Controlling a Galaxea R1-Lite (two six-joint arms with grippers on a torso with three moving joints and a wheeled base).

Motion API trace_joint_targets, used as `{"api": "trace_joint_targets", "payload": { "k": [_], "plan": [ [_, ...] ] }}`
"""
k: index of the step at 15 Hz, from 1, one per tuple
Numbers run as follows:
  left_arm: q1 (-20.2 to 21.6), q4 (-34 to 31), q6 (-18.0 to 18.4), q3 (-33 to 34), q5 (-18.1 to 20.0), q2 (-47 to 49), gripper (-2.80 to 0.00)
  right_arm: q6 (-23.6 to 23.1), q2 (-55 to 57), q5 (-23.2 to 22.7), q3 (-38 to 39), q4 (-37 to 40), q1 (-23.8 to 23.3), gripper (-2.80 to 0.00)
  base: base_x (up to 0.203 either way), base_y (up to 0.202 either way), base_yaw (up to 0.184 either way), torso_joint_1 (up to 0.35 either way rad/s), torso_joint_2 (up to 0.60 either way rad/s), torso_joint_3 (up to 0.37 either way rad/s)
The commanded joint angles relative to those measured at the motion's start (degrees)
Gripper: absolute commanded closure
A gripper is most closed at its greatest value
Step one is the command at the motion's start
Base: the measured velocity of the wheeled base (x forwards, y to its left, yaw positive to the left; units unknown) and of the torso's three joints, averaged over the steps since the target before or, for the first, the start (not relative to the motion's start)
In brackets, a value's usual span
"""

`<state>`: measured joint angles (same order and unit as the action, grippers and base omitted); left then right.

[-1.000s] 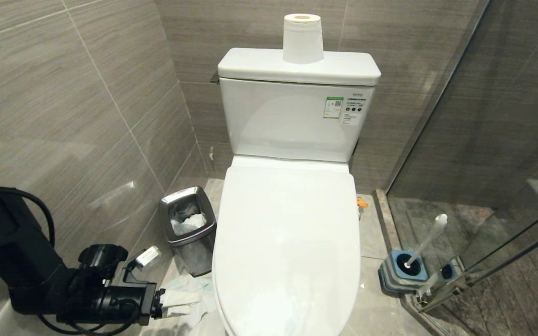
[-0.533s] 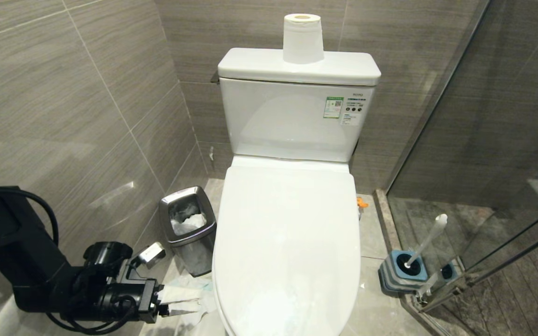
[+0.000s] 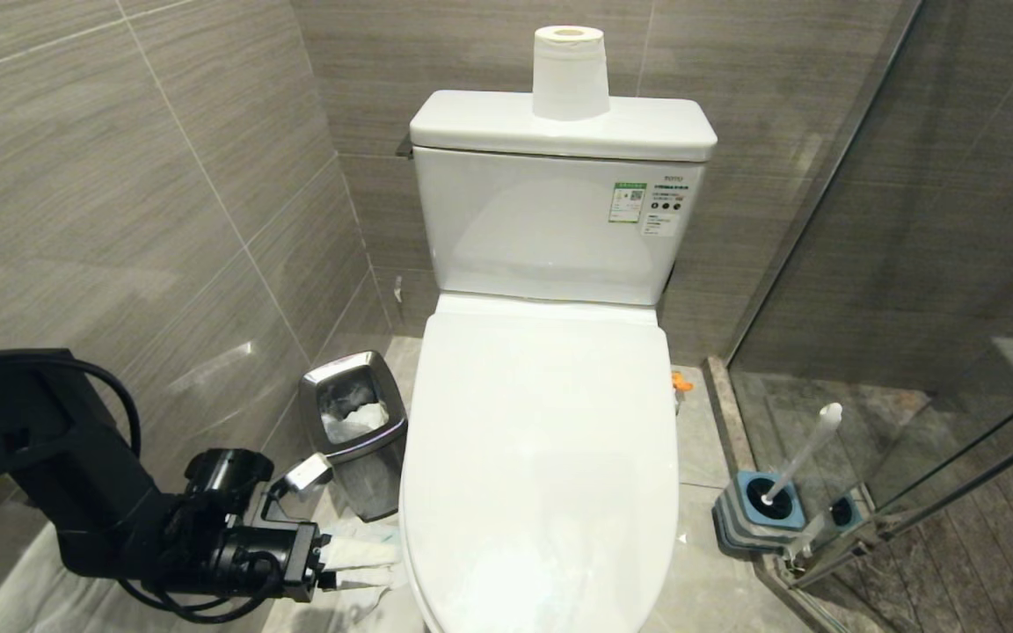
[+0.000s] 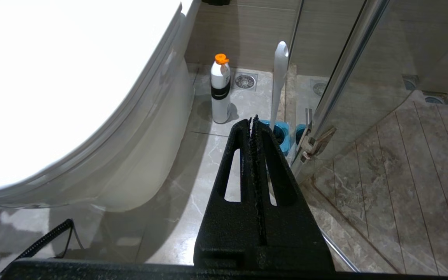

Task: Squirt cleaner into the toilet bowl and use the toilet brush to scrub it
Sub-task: Use the left hand to lift the toilet lid slightly

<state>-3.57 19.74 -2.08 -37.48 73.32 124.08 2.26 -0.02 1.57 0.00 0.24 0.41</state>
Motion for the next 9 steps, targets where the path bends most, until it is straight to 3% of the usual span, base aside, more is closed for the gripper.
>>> {"api": "trace_joint_targets", "payload": {
  "k": [1,9],
  "plan": [
    [-0.1,0.7,0.0,-2.1,-0.8,1.4,-2.80,0.0,0.0,0.0,0.1,0.0,0.0,0.00,0.000,0.000,0.000,0.000,0.00,0.000],
    [2.6,2.9,-2.9,-3.1,-1.4,1.2,-2.80,0.0,0.0,0.0,0.1,0.0,0.0,0.00,0.000,0.000,0.000,0.000,0.00,0.000]
  ]
}}
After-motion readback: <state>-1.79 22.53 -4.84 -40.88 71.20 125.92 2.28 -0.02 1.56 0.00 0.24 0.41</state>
